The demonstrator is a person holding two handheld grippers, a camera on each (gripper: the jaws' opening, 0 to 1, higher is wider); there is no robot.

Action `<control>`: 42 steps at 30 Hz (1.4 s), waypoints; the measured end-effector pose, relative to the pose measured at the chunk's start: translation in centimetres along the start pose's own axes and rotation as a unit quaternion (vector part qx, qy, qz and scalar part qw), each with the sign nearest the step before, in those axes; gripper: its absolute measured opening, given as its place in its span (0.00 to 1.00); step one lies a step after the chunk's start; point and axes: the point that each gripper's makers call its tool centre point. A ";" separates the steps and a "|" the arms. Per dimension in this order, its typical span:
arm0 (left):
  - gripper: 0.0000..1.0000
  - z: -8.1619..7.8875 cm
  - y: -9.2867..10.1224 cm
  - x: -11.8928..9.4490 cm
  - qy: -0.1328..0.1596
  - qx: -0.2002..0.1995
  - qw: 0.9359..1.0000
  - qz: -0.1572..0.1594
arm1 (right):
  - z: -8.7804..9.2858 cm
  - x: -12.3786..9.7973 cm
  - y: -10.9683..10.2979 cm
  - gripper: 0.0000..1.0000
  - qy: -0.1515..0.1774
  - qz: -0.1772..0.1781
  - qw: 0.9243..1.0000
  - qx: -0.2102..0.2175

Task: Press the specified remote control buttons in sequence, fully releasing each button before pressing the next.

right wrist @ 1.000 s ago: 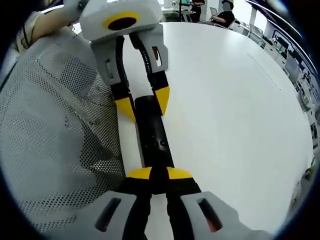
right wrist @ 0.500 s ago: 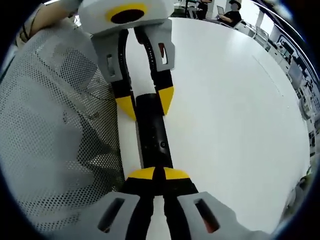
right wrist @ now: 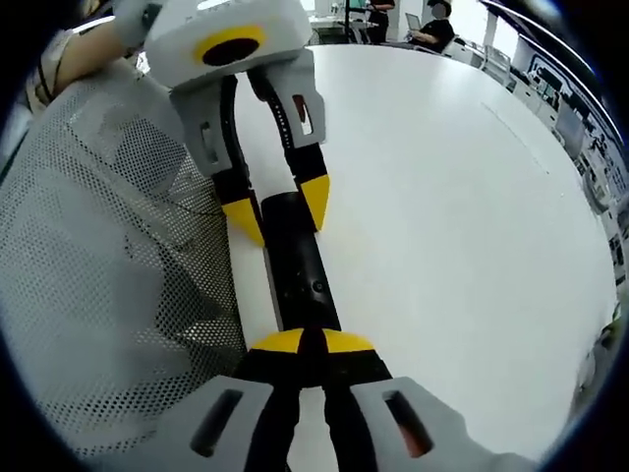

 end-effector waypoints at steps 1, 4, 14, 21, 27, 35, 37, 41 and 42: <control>0.25 0.0 0.0 0.0 0.000 0.000 1.000 0.000 | 0.0 0.0 0.0 0.04 -0.001 0.001 1.000 -0.001; 0.25 0.0 0.0 0.0 0.000 0.001 1.000 0.000 | -0.2 0.1 0.0 0.04 -0.001 0.003 1.000 -0.005; 0.25 0.0 0.0 0.0 -0.001 0.001 1.000 0.001 | -0.4 0.3 -0.2 0.04 -0.017 0.013 0.999 -0.036; 0.25 0.0 0.0 0.0 -0.001 0.001 1.000 0.001 | -0.5 0.3 -0.1 0.04 -0.041 0.009 0.998 -0.036; 0.25 0.0 0.0 0.0 0.000 0.000 1.000 0.002 | -0.3 0.2 0.0 0.04 -0.028 0.009 0.999 -0.021; 0.25 0.0 0.0 0.0 0.000 -0.001 1.000 0.001 | -0.5 0.1 -0.2 0.04 -0.002 0.018 1.000 -0.006; 0.25 0.0 0.0 0.0 0.000 -0.001 1.000 0.001 | -0.5 0.1 -0.1 0.04 -0.005 0.020 1.000 -0.008; 0.25 0.0 0.0 0.0 0.000 0.000 1.000 0.001 | -0.9 0.2 0.0 0.06 0.004 0.007 1.000 0.012; 0.25 0.0 0.0 0.0 0.000 -0.001 1.000 0.001 | -0.9 0.2 0.0 0.05 0.004 0.006 1.000 0.012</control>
Point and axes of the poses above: the point that each gripper's makers call its tool centre point, and the gripper's own axes: x roughly forward along the fingers, y roughly to its right, z roughly out of its underside, and after that the axes turned 12 degrees about -y, right-handed
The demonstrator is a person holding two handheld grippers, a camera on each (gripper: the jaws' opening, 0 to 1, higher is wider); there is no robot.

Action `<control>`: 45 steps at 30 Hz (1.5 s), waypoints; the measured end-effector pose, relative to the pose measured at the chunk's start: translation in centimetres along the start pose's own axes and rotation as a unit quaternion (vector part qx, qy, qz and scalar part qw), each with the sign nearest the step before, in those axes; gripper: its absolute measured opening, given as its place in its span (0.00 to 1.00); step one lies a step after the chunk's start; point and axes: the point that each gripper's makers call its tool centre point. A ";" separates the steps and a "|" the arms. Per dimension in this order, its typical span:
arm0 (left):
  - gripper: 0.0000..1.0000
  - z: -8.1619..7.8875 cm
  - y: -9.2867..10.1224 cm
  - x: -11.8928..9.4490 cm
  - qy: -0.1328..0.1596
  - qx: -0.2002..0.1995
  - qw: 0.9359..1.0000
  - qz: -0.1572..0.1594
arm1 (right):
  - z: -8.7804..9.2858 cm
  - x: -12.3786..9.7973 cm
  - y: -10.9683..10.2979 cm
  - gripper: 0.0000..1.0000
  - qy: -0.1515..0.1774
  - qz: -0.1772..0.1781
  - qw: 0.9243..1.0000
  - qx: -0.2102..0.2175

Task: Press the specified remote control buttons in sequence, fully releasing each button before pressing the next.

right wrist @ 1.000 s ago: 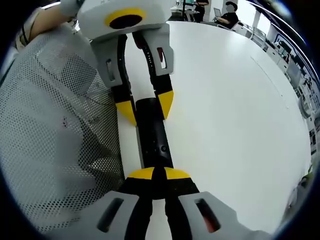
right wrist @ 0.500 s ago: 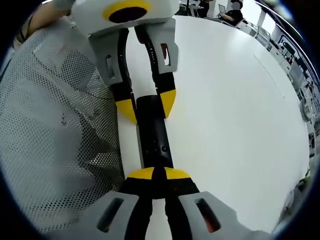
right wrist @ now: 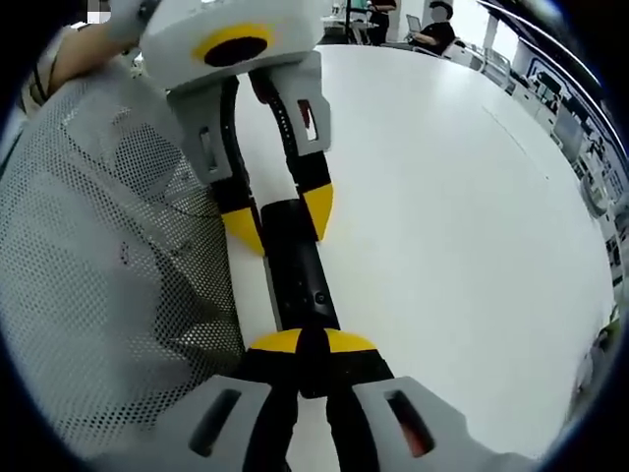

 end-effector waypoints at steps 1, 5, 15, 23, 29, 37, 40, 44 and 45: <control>0.25 0.0 0.0 0.0 0.000 0.000 1.000 0.000 | 0.0 0.0 -0.1 0.05 -0.001 -0.001 1.000 -0.002; 0.25 0.0 0.0 0.0 0.000 0.001 1.000 0.000 | 0.0 0.1 -0.2 0.05 -0.005 0.005 1.000 -0.015; 0.25 0.0 0.0 0.0 0.002 -0.001 1.000 0.002 | -0.2 0.3 -0.3 0.05 -0.036 0.013 0.998 -0.051; 0.25 0.0 0.0 0.0 0.004 -0.001 1.000 0.002 | -0.1 0.2 -0.2 0.05 -0.038 0.003 0.999 -0.039; 0.25 0.0 0.0 0.0 0.004 -0.001 1.000 0.002 | -0.2 0.1 -0.2 0.05 -0.016 0.002 1.000 -0.019; 0.25 0.0 0.1 0.0 0.004 -0.001 1.000 0.002 | -0.5 0.2 -0.3 0.04 -0.015 0.003 1.000 -0.024; 0.25 0.0 0.1 0.0 0.004 -0.001 1.000 0.002 | -0.6 0.3 -0.3 0.04 -0.019 0.006 0.999 -0.032; 0.25 0.0 0.1 0.0 0.005 -0.001 1.000 0.002 | -0.7 0.3 -0.4 0.04 -0.018 0.014 0.999 -0.049; 0.25 0.0 0.1 0.0 0.004 -0.001 1.000 0.002 | -0.8 0.3 -0.4 0.04 -0.019 0.016 0.998 -0.053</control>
Point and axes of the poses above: the point that each gripper's makers call its tool centre point, and the gripper's own axes: x roughly forward along the fingers, y roughly to its right, z roughly out of its underside, and after that the axes turned 12 degrees about -y, right-handed
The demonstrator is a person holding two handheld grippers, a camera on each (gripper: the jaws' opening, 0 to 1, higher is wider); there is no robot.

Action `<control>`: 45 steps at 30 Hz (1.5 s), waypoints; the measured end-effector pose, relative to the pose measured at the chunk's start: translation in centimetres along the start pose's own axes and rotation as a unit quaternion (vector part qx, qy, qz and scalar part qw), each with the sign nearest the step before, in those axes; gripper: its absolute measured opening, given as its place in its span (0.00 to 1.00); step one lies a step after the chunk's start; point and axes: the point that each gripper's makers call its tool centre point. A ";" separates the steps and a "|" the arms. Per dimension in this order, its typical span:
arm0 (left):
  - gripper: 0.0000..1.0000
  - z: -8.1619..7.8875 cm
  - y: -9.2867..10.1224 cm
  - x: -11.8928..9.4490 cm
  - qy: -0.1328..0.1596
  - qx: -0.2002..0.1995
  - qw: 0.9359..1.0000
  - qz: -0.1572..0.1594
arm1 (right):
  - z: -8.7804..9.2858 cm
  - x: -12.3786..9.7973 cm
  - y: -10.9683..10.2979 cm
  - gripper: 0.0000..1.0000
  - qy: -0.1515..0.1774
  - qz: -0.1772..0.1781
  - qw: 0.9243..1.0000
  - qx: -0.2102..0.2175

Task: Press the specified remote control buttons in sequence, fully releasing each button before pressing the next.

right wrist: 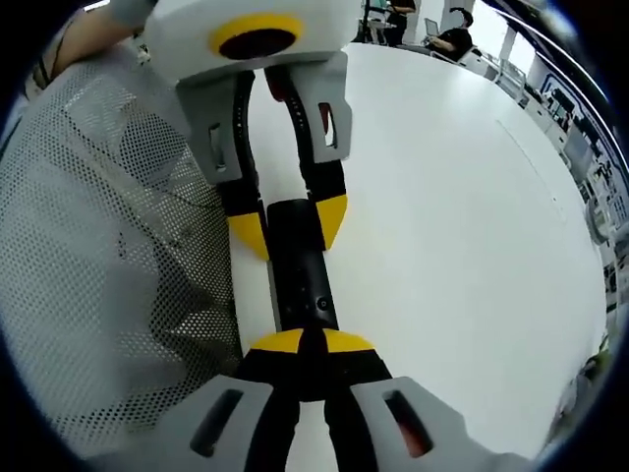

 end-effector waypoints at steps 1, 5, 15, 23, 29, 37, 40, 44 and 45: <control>0.25 0.0 0.0 0.0 0.000 0.000 1.000 0.000 | 0.0 0.0 0.0 0.03 -0.001 0.001 1.000 -0.002; 0.25 0.0 0.0 0.0 -0.001 0.001 1.000 0.000 | -0.1 0.1 -0.1 0.03 -0.003 0.019 0.999 -0.028; 0.25 0.0 0.0 0.0 0.001 0.000 1.000 0.002 | -0.3 0.3 0.1 0.00 -0.004 0.017 0.999 -0.035; 0.25 0.0 0.0 0.0 0.001 -0.001 1.000 0.001 | -0.1 0.1 0.1 0.00 0.007 0.000 1.000 0.012; 0.25 0.0 0.0 0.0 0.001 -0.001 1.000 0.001 | -0.2 0.0 0.0 0.00 0.024 -0.003 0.999 0.027; 0.25 0.0 0.0 0.0 0.000 0.000 1.000 0.001 | -0.5 0.0 0.1 0.00 0.014 0.002 1.000 0.008; 0.25 0.0 0.0 0.0 0.000 0.000 1.000 0.001 | -0.5 0.1 0.0 0.00 0.009 0.007 1.000 -0.003; 0.25 0.0 0.0 0.0 -0.001 0.001 1.000 0.001 | -0.5 0.2 0.0 0.00 -0.004 0.018 1.000 -0.024; 0.25 0.0 0.0 0.0 -0.001 0.001 1.000 0.001 | -0.5 0.2 0.0 0.00 -0.010 0.022 0.999 -0.030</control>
Point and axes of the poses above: the point that each gripper's makers call its tool centre point, and the gripper's own axes: x roughly forward along the fingers, y roughly to its right, z roughly out of its underside, and after that the axes turned 12 degrees about -y, right-handed
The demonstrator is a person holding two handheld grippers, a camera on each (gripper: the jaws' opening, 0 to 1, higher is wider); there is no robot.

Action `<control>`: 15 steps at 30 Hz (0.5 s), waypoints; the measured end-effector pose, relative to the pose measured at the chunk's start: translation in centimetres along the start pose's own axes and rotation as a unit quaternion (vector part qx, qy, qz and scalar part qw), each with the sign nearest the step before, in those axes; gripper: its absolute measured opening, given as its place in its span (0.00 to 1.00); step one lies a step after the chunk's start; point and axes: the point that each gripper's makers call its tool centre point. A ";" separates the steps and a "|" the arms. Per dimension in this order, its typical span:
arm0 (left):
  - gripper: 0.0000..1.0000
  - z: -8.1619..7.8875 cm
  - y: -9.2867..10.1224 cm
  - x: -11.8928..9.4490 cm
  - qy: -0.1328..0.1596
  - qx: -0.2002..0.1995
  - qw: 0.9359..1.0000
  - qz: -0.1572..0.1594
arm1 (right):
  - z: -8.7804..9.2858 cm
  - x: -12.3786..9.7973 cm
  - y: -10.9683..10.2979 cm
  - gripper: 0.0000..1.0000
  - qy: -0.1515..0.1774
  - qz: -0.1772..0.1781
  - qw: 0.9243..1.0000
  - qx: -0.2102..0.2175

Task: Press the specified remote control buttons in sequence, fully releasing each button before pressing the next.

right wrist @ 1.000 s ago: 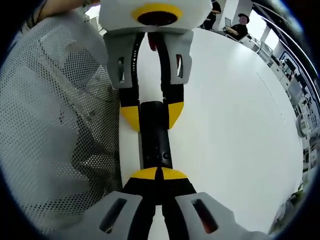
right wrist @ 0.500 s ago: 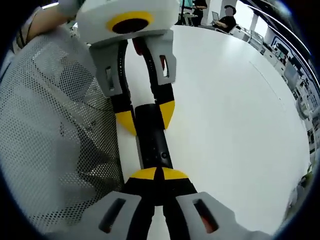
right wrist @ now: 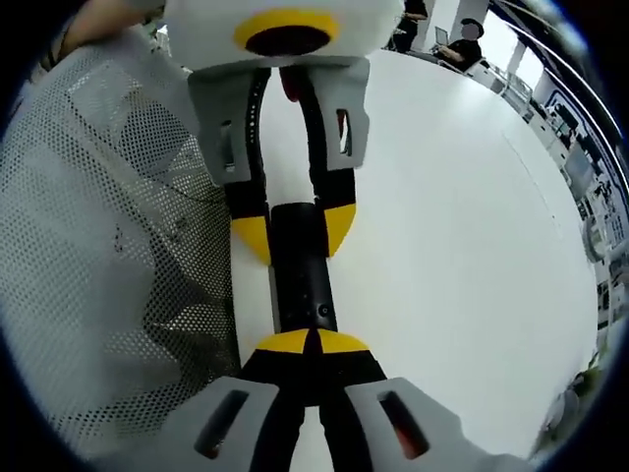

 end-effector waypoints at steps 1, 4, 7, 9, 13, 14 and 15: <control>0.25 0.0 0.0 0.0 0.000 0.000 1.000 0.001 | 0.0 0.0 0.0 0.00 -0.003 0.002 1.000 -0.004; 0.25 0.0 -0.1 0.0 0.005 -0.005 1.000 0.004 | 0.0 0.1 0.1 0.00 -0.012 0.003 1.000 -0.006; 0.25 0.0 -0.1 0.0 0.007 -0.005 1.000 0.004 | 0.1 0.1 0.2 0.00 -0.008 -0.003 1.000 0.006; 0.25 0.0 0.0 0.0 0.006 -0.004 1.000 0.004 | 0.2 0.0 0.2 0.00 0.005 -0.008 1.000 0.019; 0.25 0.0 0.0 0.0 0.005 -0.002 1.000 0.004 | 0.2 0.0 0.2 0.00 0.021 -0.011 0.999 0.040; 0.25 0.0 0.0 0.0 0.005 -0.002 1.000 0.004 | 0.2 0.0 0.2 0.00 0.022 -0.011 0.999 0.047; 0.25 0.0 0.0 0.0 0.004 -0.002 1.000 0.003 | 0.2 0.0 0.2 0.00 0.022 -0.009 0.999 0.045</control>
Point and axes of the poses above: the point that each gripper's makers call its tool centre point, and the gripper's own axes: x roughly forward along the fingers, y roughly to its right, z roughly out of its underside, and after that the axes turned 12 degrees about -y, right-handed
